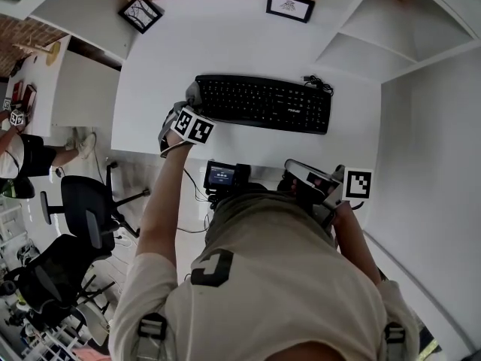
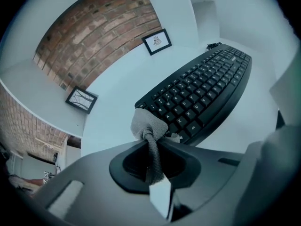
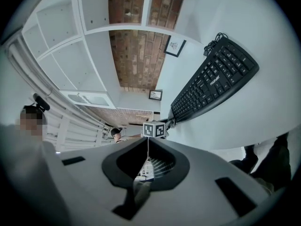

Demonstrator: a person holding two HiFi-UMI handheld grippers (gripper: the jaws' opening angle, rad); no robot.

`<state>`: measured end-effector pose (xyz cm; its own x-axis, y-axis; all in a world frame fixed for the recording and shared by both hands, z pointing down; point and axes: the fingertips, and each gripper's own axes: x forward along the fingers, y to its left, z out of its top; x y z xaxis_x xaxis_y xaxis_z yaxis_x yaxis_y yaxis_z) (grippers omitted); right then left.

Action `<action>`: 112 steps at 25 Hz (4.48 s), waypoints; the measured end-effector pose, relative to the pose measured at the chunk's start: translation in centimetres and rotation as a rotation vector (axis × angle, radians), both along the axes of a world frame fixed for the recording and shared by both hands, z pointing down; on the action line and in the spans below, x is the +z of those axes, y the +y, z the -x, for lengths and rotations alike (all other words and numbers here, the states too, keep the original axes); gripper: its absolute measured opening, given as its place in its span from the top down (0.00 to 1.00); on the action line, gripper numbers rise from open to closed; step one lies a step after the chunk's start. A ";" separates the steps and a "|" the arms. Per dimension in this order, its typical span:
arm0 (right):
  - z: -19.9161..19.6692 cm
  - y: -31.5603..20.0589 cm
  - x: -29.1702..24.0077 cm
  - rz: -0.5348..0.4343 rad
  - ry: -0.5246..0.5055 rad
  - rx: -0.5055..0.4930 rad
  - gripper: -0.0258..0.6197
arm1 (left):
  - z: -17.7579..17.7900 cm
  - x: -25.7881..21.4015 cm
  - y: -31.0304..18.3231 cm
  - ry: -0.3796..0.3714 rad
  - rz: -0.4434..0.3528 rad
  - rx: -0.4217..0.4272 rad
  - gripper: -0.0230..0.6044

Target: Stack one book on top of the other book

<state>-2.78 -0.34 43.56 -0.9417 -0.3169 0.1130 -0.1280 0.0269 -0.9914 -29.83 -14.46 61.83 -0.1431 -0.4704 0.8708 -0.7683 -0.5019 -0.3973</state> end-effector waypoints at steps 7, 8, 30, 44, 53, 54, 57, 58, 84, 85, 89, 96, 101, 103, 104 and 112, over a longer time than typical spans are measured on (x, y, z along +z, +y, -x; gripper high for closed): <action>-1.1 0.0 0.1 -0.001 -0.036 -0.001 0.95 | -1.0 0.2 0.3 -0.014 0.020 -0.004 0.91; -1.3 0.0 0.0 0.002 -0.040 -0.001 0.95 | -1.2 0.1 0.4 -0.017 0.024 -0.003 0.91; -4.0 0.3 0.0 0.000 -0.073 0.032 0.95 | -7.3 0.4 0.8 0.003 0.021 0.033 0.91; -6.5 -0.7 -0.2 -0.009 -0.083 0.028 0.95 | -10.4 0.2 0.7 0.038 0.022 0.004 0.91; -8.9 -1.4 -0.1 -0.009 -0.086 -0.017 0.95 | -12.3 0.3 0.8 0.047 0.016 -0.049 0.91; -9.2 -1.5 -0.1 -0.011 -0.086 -0.022 0.95 | -12.5 0.3 0.8 0.050 0.016 -0.053 0.91; -10.1 -1.7 -0.2 -0.014 -0.087 -0.032 0.95 | -13.5 0.3 0.9 0.056 0.017 -0.053 0.91; -10.4 -1.7 -0.2 -0.013 -0.088 -0.034 0.95 | -13.8 0.2 0.9 0.053 0.017 -0.055 0.91; -8.9 -0.6 0.5 0.013 -0.094 -0.032 0.95 | -19.9 0.1 1.6 0.154 -0.013 0.008 0.91; -8.7 -0.5 0.5 0.010 -0.093 -0.035 0.95 | -19.9 0.3 1.6 0.147 -0.019 0.012 0.91; -7.9 -0.1 0.4 0.012 -0.080 -0.032 0.95 | -19.9 0.3 1.6 0.174 -0.015 0.006 0.91; -7.5 0.1 0.5 0.010 -0.074 -0.012 0.95 | -20.6 0.2 1.6 0.203 -0.022 -0.001 0.91; -7.9 0.4 0.4 0.018 -0.084 0.005 0.95 | -22.0 0.3 1.7 0.198 -0.009 0.027 0.91; -8.3 0.4 0.5 0.020 -0.091 0.014 0.95 | -22.1 0.2 1.7 0.202 -0.012 0.021 0.91; -8.6 0.3 0.5 0.021 -0.097 0.017 0.95 | -22.2 0.1 1.7 0.214 -0.016 0.012 0.91; -10.8 0.0 0.5 0.029 -0.144 -0.002 0.95 | -24.5 0.1 1.7 0.278 0.004 -0.047 0.91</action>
